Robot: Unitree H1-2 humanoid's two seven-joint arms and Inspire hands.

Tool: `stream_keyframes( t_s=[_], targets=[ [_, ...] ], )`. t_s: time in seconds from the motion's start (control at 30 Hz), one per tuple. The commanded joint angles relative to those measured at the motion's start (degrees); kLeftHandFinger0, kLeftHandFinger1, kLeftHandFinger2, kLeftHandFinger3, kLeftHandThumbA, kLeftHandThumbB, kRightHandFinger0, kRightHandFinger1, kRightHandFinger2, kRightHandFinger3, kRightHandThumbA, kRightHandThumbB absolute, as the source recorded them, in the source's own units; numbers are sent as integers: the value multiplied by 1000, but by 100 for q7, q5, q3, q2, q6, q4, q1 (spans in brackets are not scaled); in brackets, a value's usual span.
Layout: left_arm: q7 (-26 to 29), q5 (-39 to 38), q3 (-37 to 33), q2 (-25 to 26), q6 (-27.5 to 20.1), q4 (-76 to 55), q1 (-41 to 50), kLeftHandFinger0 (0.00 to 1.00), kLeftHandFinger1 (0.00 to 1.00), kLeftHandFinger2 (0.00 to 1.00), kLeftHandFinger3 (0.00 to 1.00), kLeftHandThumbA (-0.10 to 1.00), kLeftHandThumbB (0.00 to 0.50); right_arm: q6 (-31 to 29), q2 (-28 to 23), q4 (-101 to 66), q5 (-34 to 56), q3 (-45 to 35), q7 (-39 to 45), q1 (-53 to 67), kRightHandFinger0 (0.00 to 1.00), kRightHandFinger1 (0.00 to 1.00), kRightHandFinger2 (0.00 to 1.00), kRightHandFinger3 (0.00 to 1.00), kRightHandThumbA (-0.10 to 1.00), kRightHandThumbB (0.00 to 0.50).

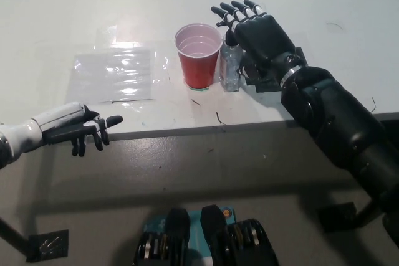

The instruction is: The robot uses its right hand to press the hand soap kept in the middle of the table to get liquid hand soap out

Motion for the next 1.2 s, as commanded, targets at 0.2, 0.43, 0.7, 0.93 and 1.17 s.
stream_keyframes(
  t_s=[0.2,0.43,0.7,0.93,1.17],
  targets=[
    [-53,24,81,277,-130,-54,-266,337,295,433,552,907,312,38,180,732,-41,277,454,620,1000,1000,1000,1000,1000,362],
    [-50,12,90,276,-132,-62,-252,324,286,421,550,873,289,131,227,793,-95,338,465,655,1000,1000,1000,1000,1000,357],
    [-71,64,53,316,-187,-57,-301,340,298,435,549,880,275,56,243,891,-70,326,394,640,1000,1000,1000,1000,1000,359],
    [-109,-57,77,293,-183,-19,-224,318,270,407,529,848,263,85,254,870,-78,343,395,691,1000,1000,1000,1000,1000,347],
    [-95,-7,35,285,-71,-117,-59,308,279,433,585,866,266,-16,15,212,88,184,559,499,1000,1000,1000,1000,1000,348]
  ],
)
